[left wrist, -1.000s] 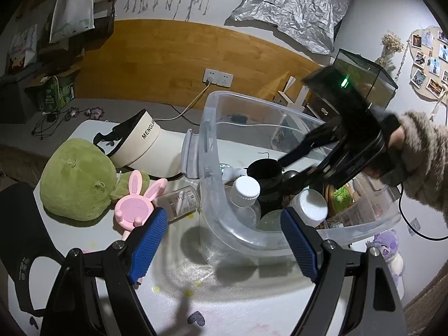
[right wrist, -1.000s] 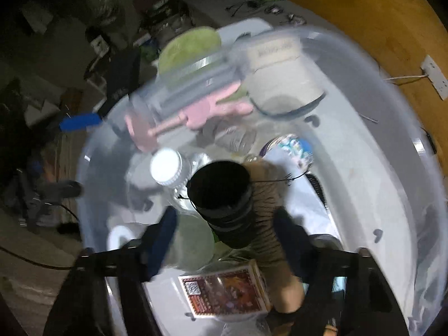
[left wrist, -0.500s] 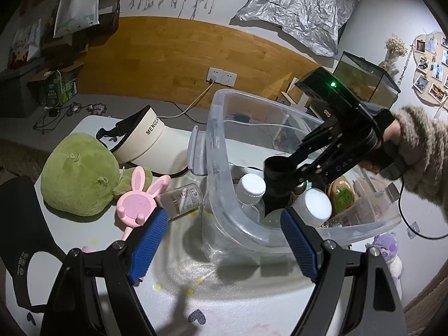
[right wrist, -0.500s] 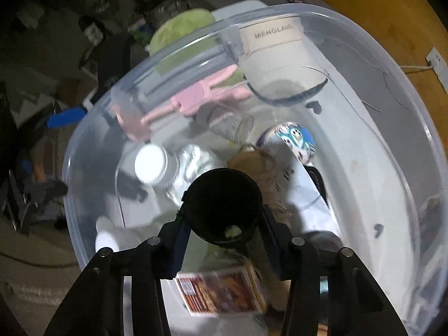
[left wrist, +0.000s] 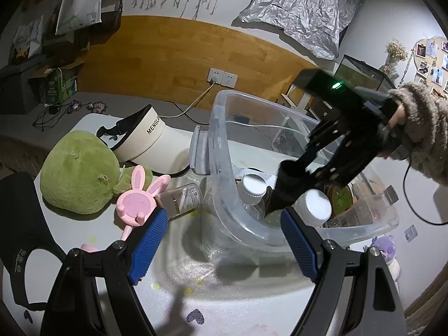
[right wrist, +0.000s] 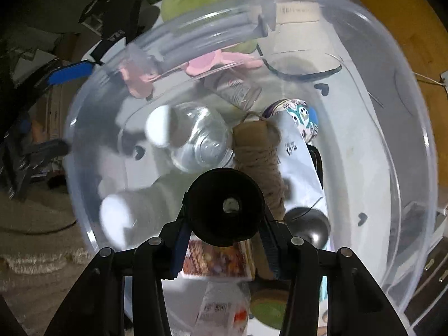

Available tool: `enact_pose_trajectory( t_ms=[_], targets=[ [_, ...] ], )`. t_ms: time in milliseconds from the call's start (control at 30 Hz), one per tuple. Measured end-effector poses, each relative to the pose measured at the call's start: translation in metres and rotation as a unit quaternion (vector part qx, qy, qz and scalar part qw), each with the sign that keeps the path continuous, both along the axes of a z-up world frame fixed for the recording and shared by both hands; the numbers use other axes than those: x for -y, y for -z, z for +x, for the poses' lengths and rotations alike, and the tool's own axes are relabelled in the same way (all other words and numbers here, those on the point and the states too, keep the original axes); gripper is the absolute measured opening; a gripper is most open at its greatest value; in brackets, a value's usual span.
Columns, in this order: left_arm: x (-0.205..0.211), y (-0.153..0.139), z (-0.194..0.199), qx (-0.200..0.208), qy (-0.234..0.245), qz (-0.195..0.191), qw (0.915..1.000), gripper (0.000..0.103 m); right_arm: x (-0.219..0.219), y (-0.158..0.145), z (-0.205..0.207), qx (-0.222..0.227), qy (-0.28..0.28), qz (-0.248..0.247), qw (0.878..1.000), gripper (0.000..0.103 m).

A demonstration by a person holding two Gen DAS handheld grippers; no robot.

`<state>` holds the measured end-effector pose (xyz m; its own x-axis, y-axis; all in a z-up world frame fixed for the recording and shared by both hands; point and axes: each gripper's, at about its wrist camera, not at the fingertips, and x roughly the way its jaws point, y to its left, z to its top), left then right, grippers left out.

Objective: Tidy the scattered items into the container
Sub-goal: 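Withdraw the right gripper up out of the clear box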

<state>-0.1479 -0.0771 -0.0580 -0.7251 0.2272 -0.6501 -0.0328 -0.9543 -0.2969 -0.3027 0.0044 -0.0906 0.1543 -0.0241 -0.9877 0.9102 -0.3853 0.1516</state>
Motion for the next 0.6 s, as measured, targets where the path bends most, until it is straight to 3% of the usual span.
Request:
enact_pose_trajectory(
  t_ms=[200,400,500,533,600],
  targets=[
    [0.001,-0.003,0.0,-0.003,-0.002,-0.002,1.0,0.083,0.013,0.013,-0.017,0.007,0.024,-0.022,0.999,0.047],
    [0.002,-0.017,-0.014,-0.017,0.011,0.003,0.9998,0.083,-0.003,0.015,-0.023,0.021,0.052,-0.056,0.997,0.048],
    [-0.005,-0.03,-0.034,-0.028,0.032,-0.03,0.9986,0.083,-0.018,0.006,-0.02,0.024,0.074,-0.094,0.993,0.059],
    [-0.008,-0.033,-0.041,-0.029,0.04,-0.042,0.9979,0.083,-0.024,0.001,-0.021,0.03,0.088,-0.11,0.99,0.069],
    [-0.017,-0.038,-0.054,-0.035,0.054,-0.072,0.9953,0.083,-0.036,-0.013,-0.026,0.033,0.123,-0.141,0.982,0.073]
  ],
)
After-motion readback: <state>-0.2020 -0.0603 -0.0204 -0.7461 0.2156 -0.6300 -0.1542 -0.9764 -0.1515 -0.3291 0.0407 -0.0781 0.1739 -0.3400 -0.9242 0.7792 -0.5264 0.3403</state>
